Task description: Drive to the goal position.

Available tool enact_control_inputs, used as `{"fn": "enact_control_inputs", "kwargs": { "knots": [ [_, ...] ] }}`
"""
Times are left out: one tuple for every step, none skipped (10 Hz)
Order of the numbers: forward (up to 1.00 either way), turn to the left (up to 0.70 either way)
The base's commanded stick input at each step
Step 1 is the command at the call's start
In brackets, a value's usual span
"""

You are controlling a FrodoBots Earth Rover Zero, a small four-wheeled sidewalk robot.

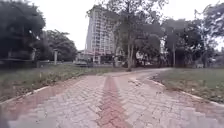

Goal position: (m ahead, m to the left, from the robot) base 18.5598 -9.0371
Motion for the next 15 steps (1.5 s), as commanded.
{"fn": "enact_control_inputs", "kwargs": {
  "knots": [
    [0.70,0.00],
    [0.70,0.00],
    [0.70,0.00],
    [0.70,0.00],
    [0.70,0.00],
    [0.70,0.00],
    [0.70,0.00],
    [0.70,0.00],
    [0.70,0.00],
    [0.70,0.00],
    [0.70,0.00],
    [0.70,0.00],
    [0.70,0.00],
    [0.70,0.00],
    [0.70,0.00]
  ]
}}
